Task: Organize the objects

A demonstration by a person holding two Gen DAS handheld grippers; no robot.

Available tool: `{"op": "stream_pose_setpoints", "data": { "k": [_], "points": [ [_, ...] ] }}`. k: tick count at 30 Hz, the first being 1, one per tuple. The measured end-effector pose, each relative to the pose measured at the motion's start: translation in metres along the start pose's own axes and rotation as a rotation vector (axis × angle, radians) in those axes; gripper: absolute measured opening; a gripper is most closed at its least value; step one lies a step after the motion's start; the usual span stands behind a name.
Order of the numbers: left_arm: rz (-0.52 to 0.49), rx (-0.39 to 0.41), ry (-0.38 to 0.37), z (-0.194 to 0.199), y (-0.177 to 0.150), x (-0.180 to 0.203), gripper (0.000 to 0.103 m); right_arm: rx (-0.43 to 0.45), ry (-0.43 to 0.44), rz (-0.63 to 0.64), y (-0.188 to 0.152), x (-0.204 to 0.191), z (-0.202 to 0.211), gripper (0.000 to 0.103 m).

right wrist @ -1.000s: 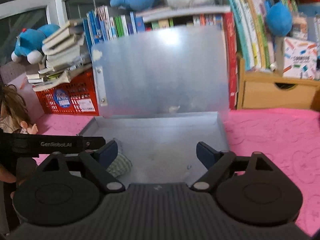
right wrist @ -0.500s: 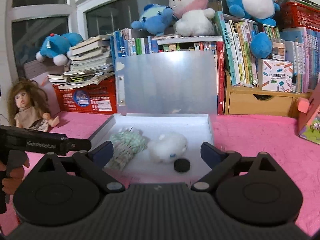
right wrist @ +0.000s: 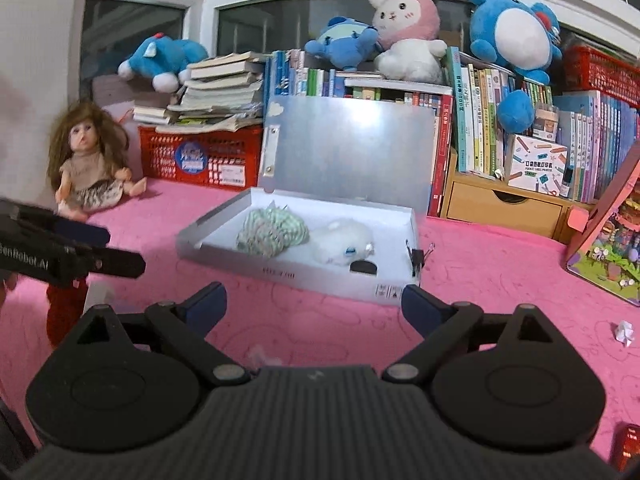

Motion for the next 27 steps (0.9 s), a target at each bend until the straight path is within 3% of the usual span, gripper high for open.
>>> {"op": "stream_pose_setpoints", "data": {
  "k": [7,27],
  "points": [
    [-0.014,0.009,-0.001,0.012,-0.020,0.008,0.088,-0.005,-0.004,0.060,-0.024,-0.018,0.012,0.098],
    [-0.048,0.071,0.048,0.044,-0.072,0.010,0.089,-0.048,0.036,0.032,-0.064,-0.047,0.023,0.098]
  ]
}}
Point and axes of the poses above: each gripper's, at about its wrist camera, not at the fingertips, and z roughly against the way its jaws point, x to its right, y to its top, the point moved 5 cm from there along -z, roughly the way its jaws point
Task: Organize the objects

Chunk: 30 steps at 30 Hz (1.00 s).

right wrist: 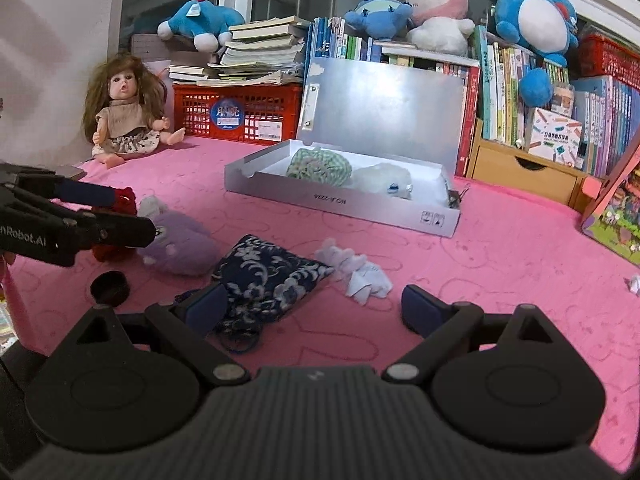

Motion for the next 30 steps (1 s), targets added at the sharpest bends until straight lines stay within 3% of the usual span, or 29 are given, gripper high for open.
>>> {"op": "stream_pose_setpoints", "data": {
  "k": [8,11,19,24,30],
  "points": [
    [-0.009,0.039,0.072,0.011,-0.008,-0.011,0.089,0.003,0.017,-0.018,-0.005,-0.013,-0.002,0.098],
    [0.016,0.057,0.097,0.016,-0.008,-0.022,0.089,0.007,0.063,-0.031,-0.003,-0.019,0.000,0.098],
    [0.101,0.008,0.167,0.016,-0.019,-0.049,0.088,0.004,0.051,-0.080,0.001,-0.025,-0.011,0.096],
    [0.192,-0.008,0.145,0.010,-0.021,-0.059,0.087,-0.001,0.048,-0.100,0.002,-0.030,-0.021,0.094],
    [0.244,-0.028,0.120,-0.002,-0.024,-0.059,0.072,-0.026,0.039,-0.074,0.000,-0.043,-0.033,0.092]
  ]
}}
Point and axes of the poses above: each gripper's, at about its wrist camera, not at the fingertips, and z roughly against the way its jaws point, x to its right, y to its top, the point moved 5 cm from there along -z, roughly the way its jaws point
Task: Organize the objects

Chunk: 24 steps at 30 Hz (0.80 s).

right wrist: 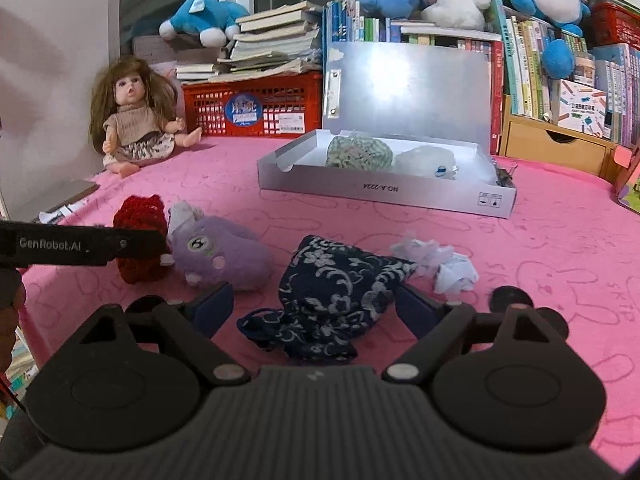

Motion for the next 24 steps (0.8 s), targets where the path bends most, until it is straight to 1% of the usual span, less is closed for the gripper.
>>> {"op": "stream_pose_setpoints", "data": {
  "k": [4,8,13,15,16,18,19,24],
  "points": [
    [-0.021,0.020,0.005,0.001,0.001,0.004,0.065,0.002,-0.029,0.027,-0.002,-0.004,-0.004,0.089],
    [-0.023,0.035,0.011,0.003,0.002,0.003,0.058,0.002,-0.043,0.012,-0.004,0.000,-0.005,0.083],
    [-0.005,0.037,0.007,0.002,0.002,0.000,0.058,0.001,-0.058,-0.052,-0.006,0.011,-0.006,0.076],
    [0.010,0.039,0.015,0.005,0.004,-0.001,0.058,0.006,-0.071,-0.070,-0.006,0.015,-0.003,0.071],
    [0.012,0.044,0.018,0.007,0.005,-0.002,0.056,0.008,-0.073,-0.077,-0.006,0.016,-0.001,0.070],
    [0.002,0.055,0.025,0.011,0.009,-0.003,0.049,0.012,-0.074,-0.083,-0.005,0.020,0.001,0.069],
    [-0.007,0.051,0.027,0.012,0.010,-0.003,0.048,0.014,-0.077,-0.082,-0.005,0.021,0.002,0.068],
    [0.007,0.032,0.017,0.008,0.009,-0.005,0.048,0.010,-0.088,-0.083,-0.003,0.023,-0.002,0.068]
  ]
}}
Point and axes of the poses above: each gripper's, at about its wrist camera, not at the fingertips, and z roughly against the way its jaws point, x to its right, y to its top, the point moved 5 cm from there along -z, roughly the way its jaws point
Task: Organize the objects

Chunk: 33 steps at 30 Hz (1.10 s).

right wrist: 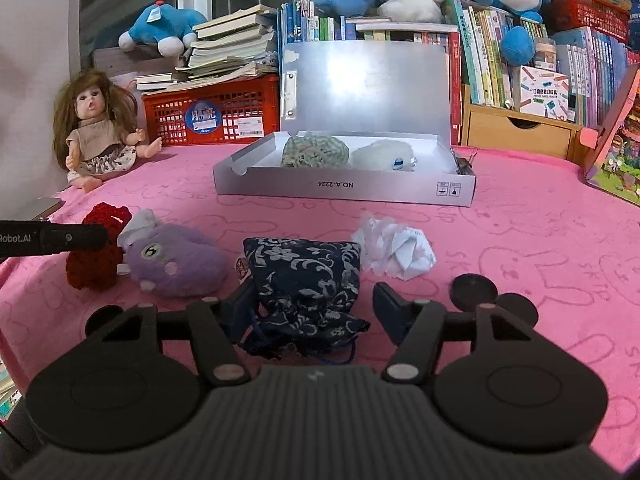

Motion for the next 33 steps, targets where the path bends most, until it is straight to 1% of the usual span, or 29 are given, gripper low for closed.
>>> {"op": "stream_pose_setpoints", "data": {
  "k": [3,5,6,7,11,14,17,21,23,26,30,33],
  "points": [
    [-0.009,0.003,0.005,-0.001,-0.001,0.003,0.048,-0.014,0.009,-0.009,-0.002,-0.001,-0.003,0.068],
    [-0.028,0.003,0.006,-0.002,-0.003,0.005,0.050,-0.021,0.009,-0.006,-0.004,-0.001,-0.006,0.066],
    [-0.035,0.003,0.004,-0.003,-0.003,0.005,0.051,-0.019,0.010,-0.008,-0.004,-0.001,-0.006,0.066],
    [-0.038,0.000,0.005,-0.005,-0.004,0.005,0.054,-0.019,0.012,-0.012,-0.004,-0.001,-0.006,0.066],
    [-0.024,-0.021,-0.003,-0.015,-0.006,0.004,0.062,-0.021,0.019,-0.028,-0.004,0.001,-0.007,0.065],
    [-0.018,-0.037,-0.013,-0.024,-0.008,0.003,0.066,-0.027,0.013,-0.034,-0.002,0.002,-0.009,0.067],
    [-0.012,-0.043,-0.015,-0.032,-0.008,0.004,0.067,-0.033,0.005,-0.036,0.004,0.001,-0.012,0.067],
    [-0.030,-0.039,0.003,-0.038,-0.007,0.006,0.066,-0.042,0.006,-0.052,0.010,0.002,-0.020,0.067],
    [-0.030,-0.034,-0.002,-0.038,-0.006,0.007,0.059,-0.056,0.008,-0.063,0.009,0.003,-0.024,0.067],
    [-0.025,-0.032,-0.012,-0.036,-0.006,0.007,0.056,-0.049,0.012,-0.062,0.009,0.003,-0.022,0.060],
    [-0.001,-0.025,-0.019,-0.031,-0.002,0.005,0.054,-0.041,0.015,-0.087,0.011,0.006,-0.016,0.057],
    [-0.011,0.000,-0.025,-0.024,0.005,0.007,0.054,-0.019,0.020,-0.091,0.018,0.008,-0.008,0.056]
  ]
}}
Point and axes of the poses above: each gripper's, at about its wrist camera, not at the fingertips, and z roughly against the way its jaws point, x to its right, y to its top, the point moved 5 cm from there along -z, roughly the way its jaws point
